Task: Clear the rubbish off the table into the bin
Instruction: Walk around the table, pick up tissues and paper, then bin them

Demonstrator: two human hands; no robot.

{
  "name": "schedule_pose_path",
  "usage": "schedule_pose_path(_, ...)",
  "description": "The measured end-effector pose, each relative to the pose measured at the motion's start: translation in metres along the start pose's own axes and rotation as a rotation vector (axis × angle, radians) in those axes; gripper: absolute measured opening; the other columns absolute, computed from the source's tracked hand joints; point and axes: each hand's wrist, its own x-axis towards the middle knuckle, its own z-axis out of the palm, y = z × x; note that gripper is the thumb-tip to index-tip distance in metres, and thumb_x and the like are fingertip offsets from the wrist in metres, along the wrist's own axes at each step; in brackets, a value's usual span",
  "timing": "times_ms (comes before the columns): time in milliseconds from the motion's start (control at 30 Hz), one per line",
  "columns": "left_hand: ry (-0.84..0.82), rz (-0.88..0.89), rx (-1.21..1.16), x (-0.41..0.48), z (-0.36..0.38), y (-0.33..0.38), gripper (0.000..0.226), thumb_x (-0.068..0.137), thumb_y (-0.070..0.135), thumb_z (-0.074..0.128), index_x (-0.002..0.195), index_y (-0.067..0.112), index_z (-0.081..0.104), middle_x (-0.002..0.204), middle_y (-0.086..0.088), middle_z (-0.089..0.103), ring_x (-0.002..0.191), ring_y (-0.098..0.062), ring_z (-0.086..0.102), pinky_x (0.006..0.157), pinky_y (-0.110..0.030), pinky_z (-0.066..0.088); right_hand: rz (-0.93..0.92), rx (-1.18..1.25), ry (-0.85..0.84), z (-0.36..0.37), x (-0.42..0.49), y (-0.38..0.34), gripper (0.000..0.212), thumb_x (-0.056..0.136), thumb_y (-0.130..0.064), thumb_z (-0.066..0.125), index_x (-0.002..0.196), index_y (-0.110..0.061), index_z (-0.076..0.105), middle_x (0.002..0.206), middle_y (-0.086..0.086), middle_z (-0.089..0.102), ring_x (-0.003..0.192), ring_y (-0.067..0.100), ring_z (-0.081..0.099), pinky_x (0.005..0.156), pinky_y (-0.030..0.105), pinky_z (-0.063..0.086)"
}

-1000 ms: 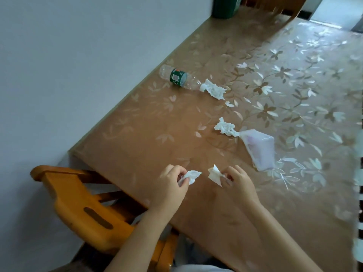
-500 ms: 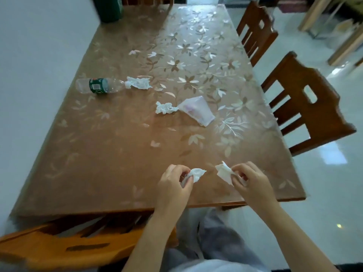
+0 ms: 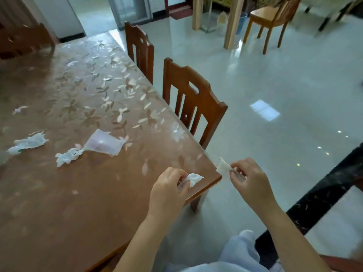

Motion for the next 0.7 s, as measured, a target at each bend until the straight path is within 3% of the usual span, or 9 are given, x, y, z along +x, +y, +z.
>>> schedule_pose_path(67, -0.017, 0.075, 0.008, 0.024, 0.031, 0.032, 0.012, 0.073, 0.009, 0.074, 0.079, 0.010, 0.064, 0.075, 0.000, 0.062, 0.063, -0.011, 0.052, 0.057, -0.013, 0.039, 0.046, -0.022, 0.051, -0.028, 0.010, 0.037, 0.012, 0.073, -0.001, 0.070, 0.082, -0.006, 0.063, 0.074, -0.001, 0.052, 0.061, 0.011, 0.047, 0.060, 0.002, 0.035)
schedule_pose_path(200, -0.042, 0.173, -0.029, 0.070, 0.100, 0.105, 0.011, 0.074, 0.010, 0.073, 0.079, 0.010, 0.063, 0.074, -0.002, 0.062, 0.062, -0.014, 0.054, 0.056, -0.016, 0.040, 0.110, -0.073, 0.112, -0.092, 0.037, 0.116, 0.013, 0.073, 0.001, 0.068, 0.081, -0.007, 0.063, 0.075, 0.005, 0.054, 0.065, 0.019, 0.051, 0.057, 0.019, 0.037)
schedule_pose_path(400, -0.088, 0.295, -0.072, 0.139, 0.198, 0.203, 0.016, 0.077, 0.028, 0.055, 0.074, 0.014, 0.061, 0.071, -0.001, 0.061, 0.056, -0.017, 0.054, 0.048, -0.025, 0.046, 0.194, -0.163, 0.216, -0.184, 0.080, 0.212, 0.011, 0.073, 0.000, 0.068, 0.081, -0.006, 0.063, 0.075, -0.001, 0.048, 0.065, 0.017, 0.048, 0.056, 0.004, 0.033)
schedule_pose_path(567, -0.084, 0.331, -0.011, 0.192, 0.240, 0.233, 0.019, 0.076, 0.027, 0.049, 0.068, 0.013, 0.060, 0.066, -0.001, 0.058, 0.053, -0.017, 0.047, 0.049, -0.018, 0.030, 0.196, -0.139, 0.210, -0.203, 0.133, 0.259, 0.010, 0.075, -0.001, 0.066, 0.082, -0.006, 0.063, 0.077, 0.001, 0.050, 0.068, 0.019, 0.050, 0.058, 0.011, 0.032)
schedule_pose_path(700, -0.071, 0.307, 0.017, 0.251, 0.270, 0.231, 0.020, 0.076, 0.026, 0.048, 0.067, 0.012, 0.060, 0.063, -0.001, 0.056, 0.051, -0.020, 0.049, 0.048, -0.018, 0.029, 0.176, -0.111, 0.153, -0.192, 0.185, 0.286, 0.011, 0.074, -0.002, 0.068, 0.082, -0.008, 0.062, 0.077, 0.004, 0.055, 0.070, 0.019, 0.051, 0.060, 0.022, 0.039)
